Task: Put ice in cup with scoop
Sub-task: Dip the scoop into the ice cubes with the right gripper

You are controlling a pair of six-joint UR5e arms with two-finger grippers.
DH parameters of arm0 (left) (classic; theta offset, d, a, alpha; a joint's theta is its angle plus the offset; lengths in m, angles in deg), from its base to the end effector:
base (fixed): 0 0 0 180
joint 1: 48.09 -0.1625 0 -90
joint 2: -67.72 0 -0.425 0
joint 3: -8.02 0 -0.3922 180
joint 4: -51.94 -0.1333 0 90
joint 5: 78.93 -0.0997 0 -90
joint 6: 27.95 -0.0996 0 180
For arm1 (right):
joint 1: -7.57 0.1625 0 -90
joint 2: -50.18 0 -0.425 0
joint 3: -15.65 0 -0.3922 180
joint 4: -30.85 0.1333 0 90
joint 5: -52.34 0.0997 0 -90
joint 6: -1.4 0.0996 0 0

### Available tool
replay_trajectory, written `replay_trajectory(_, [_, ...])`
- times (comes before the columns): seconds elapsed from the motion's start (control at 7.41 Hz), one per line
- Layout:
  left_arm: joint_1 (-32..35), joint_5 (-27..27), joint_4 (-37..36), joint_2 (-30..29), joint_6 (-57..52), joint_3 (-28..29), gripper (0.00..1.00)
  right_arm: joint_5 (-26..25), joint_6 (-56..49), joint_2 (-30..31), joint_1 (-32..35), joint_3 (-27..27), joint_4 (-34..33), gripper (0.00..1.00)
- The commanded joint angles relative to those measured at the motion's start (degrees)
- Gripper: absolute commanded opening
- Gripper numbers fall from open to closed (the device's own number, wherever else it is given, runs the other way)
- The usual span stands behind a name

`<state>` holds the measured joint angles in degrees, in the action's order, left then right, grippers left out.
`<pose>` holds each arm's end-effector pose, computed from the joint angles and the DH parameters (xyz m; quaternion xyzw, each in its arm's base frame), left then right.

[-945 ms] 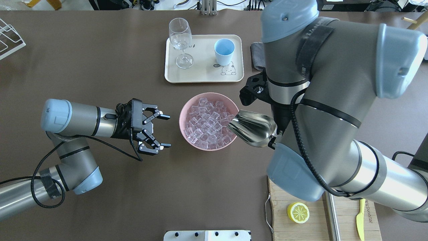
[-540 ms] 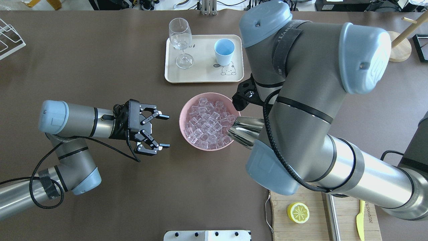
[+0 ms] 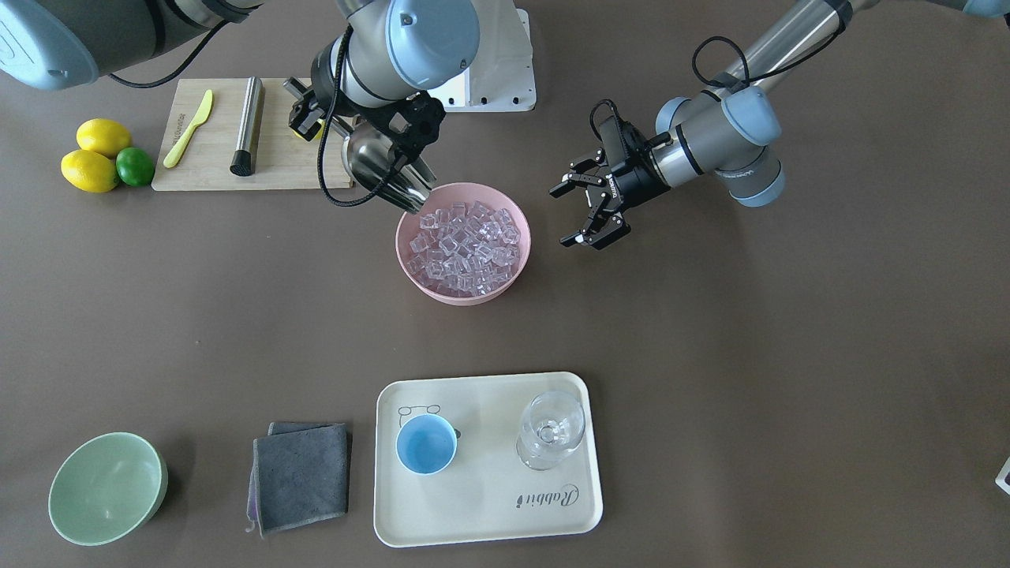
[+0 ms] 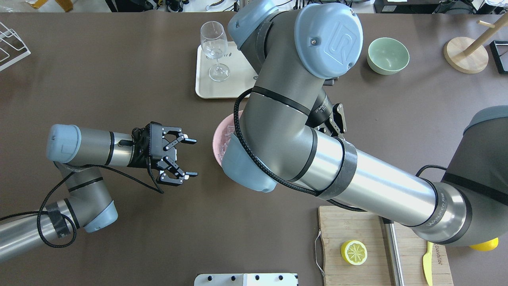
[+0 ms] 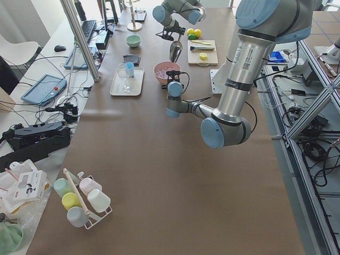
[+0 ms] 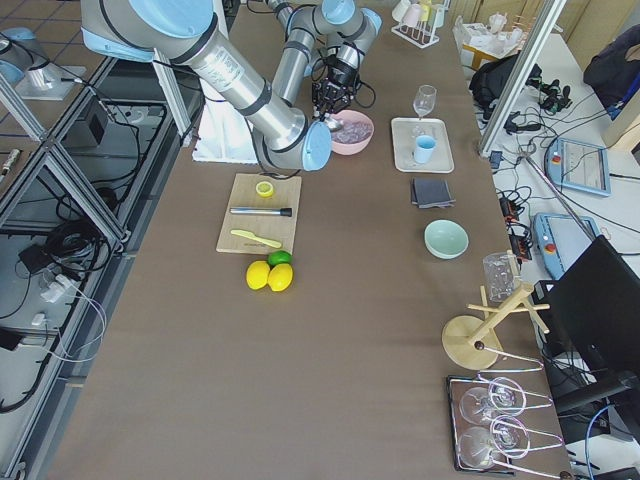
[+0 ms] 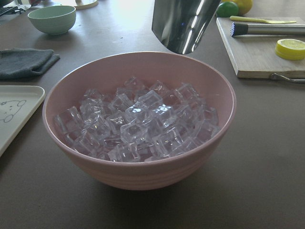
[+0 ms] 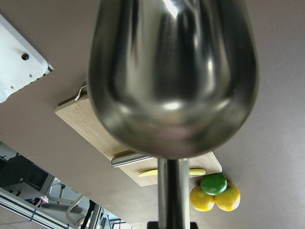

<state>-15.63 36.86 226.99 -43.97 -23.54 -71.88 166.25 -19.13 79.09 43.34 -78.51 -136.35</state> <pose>0.4739 -0.4080 0.3692 0.5478 0.5019 0.4390 0.5052 -0.4446 -0.4348 0.1215 -0.1572 -0.1677 -0.5736 0.7863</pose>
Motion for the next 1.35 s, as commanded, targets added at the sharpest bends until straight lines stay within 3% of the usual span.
replay_trajectory(0.0, [-0.3, -0.1, -0.1, -0.7, 0.1, 2.0, 0.98, -0.4, 0.0, -2.4, 0.0, 5.8, 0.6, 0.0])
replay_trajectory(0.54, [-0.4, -2.5, 0.4, -1.6, 0.0, 3.8, 0.98, -1.4, 0.0, -4.1, 0.0, 11.5, 3.7, 0.0])
replay_trajectory(1.22, [0.0, -2.6, 2.8, -1.6, -0.1, 5.4, 0.98, -1.7, 0.4, -5.1, 0.0, 14.2, 4.2, 0.0])
